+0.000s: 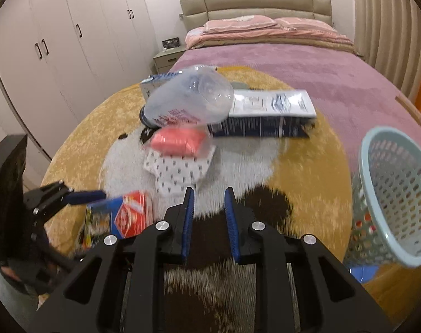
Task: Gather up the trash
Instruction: 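Grasp the clear plastic bottle with right tool while left tool holds the tiger box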
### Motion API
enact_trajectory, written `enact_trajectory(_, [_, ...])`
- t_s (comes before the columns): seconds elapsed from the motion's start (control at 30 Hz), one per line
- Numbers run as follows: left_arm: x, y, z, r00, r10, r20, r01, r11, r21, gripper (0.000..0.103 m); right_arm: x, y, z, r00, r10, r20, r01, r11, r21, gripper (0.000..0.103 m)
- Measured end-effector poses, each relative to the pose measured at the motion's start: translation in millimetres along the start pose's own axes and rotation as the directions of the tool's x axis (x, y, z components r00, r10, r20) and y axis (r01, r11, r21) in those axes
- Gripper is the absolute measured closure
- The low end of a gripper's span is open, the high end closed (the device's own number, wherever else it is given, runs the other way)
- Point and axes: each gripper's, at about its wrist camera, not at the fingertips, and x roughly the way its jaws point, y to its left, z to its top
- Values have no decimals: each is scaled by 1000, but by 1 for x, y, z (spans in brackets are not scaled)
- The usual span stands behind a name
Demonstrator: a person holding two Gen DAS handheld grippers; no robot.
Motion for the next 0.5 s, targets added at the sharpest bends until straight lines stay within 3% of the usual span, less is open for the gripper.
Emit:
enact_trajectory(0.07, [1,-3,-1,1000,5,-5,-5,1000,-1,20,1,0,5,1000,6,2,-6,1000,-6,82])
enact_trajectory(0.17, [1,-8,-3,1000,19,-25,-19,1000,2,22,8,5,19,1000,20,7,-20,1000,-20,59])
enact_trajectory(0.2, [1,-10,-3,999,20,-29,-20,1000,4,20,9,8,23,1000,5,19,-4,1000,-27,47])
enact_trajectory(0.3, [2,-13,-4,999,27,-30,-27,1000,-6,20,5,12,41,997,-10,82,14,999,-41,44])
enact_trajectory(0.4, [2,-16,-5,999,42,-24,-42,999,5,23,4,12,69,989,-32,142,39,998,-48,20])
enact_trajectory(0.5, [1,-18,-6,998,64,-21,-64,998,9,30,23,15,86,995,-24,99,33,996,-87,18])
